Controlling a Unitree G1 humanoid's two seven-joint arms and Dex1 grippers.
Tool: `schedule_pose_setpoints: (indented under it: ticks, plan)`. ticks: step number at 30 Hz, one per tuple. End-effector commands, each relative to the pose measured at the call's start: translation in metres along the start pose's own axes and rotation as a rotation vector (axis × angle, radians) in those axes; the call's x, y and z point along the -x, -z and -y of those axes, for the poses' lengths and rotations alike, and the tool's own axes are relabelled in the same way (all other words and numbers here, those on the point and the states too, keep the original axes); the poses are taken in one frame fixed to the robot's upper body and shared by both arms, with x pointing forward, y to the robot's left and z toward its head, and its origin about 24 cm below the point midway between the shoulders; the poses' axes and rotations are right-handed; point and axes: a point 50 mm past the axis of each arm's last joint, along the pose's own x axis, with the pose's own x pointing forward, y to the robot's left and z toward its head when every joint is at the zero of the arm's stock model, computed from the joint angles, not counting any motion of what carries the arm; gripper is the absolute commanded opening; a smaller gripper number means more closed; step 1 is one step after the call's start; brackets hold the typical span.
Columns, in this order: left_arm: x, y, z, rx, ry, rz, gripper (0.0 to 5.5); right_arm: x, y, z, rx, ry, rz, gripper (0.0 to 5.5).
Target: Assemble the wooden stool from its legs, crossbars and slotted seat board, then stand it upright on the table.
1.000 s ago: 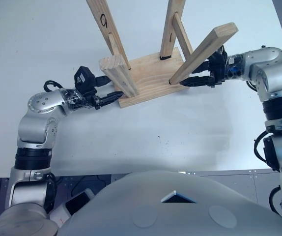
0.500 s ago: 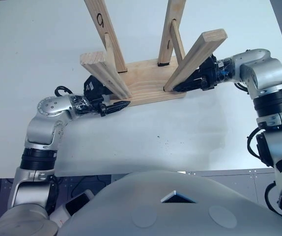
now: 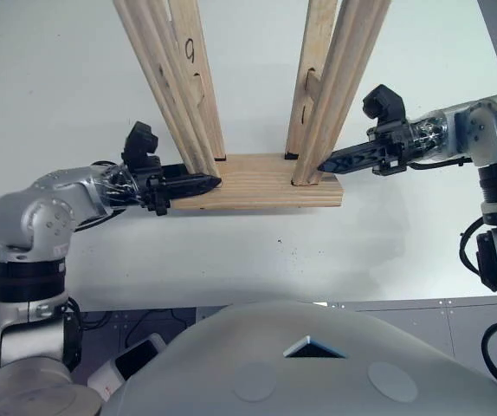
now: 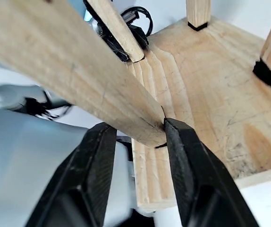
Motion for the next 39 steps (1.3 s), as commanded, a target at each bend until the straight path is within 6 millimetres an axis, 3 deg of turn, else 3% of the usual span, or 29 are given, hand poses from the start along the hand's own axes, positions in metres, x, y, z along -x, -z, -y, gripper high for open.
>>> schedule_pose_setpoints:
  ticks: [1, 4, 9, 13, 15, 17, 19, 21, 24, 26, 29, 33, 39]
  plan:
    - [-0.002, -0.027, -0.018, 0.152, -0.134, 0.069, 1.5, -0.027, -0.004, 0.008, -0.093, -0.01, 0.007, 1.31]
    - [-0.005, -0.039, -0.02, 0.21, -0.146, 0.106, 1.91, -0.032, -0.011, 0.018, -0.127, 0.063, 0.064, 1.29]
    - [0.007, -0.055, -0.028, 0.289, -0.245, 0.174, 2.63, -0.025, -0.026, 0.014, -0.143, 0.074, 0.167, 2.24]
    - [0.03, -0.067, -0.027, 0.306, -0.244, 0.323, 2.63, -0.003, -0.033, 0.012, -0.169, 0.078, 0.274, 2.97]
    - [0.043, -0.069, -0.028, 0.305, -0.25, 0.425, 2.63, 0.013, -0.035, 0.009, -0.169, 0.076, 0.335, 2.97]
    - [0.058, -0.071, -0.029, 0.168, -0.296, 0.558, 2.63, 0.03, -0.038, 0.002, -0.164, 0.056, 0.414, 2.97]
    - [0.069, -0.062, -0.03, -0.1, -0.366, 0.64, 2.63, 0.049, -0.038, -0.005, -0.111, 0.064, 0.504, 2.97]
    - [0.069, -0.039, -0.035, -0.332, -0.43, 0.528, 2.63, 0.06, -0.021, -0.002, 0.141, 0.234, 0.504, 2.97]
    - [0.062, -0.009, -0.037, -0.612, -0.431, 0.163, 2.63, 0.05, 0.021, 0.012, 0.453, 0.457, 0.299, 2.97]
    - [0.063, -0.001, -0.036, -0.678, -0.383, 0.039, 2.63, 0.043, 0.035, 0.021, 0.563, 0.531, 0.219, 2.97]
    - [0.065, -0.001, -0.036, -0.706, -0.31, -0.047, 2.63, 0.037, 0.045, 0.019, 0.623, 0.476, 0.181, 2.97]
    - [0.049, -0.005, -0.042, -0.752, -0.229, -0.105, 2.63, 0.025, 0.05, 0.009, 0.639, 0.361, 0.157, 2.97]
    - [0.031, -0.009, -0.051, -0.826, -0.174, -0.196, 2.63, 0.002, 0.04, 0.017, 0.669, 0.367, 0.149, 2.97]
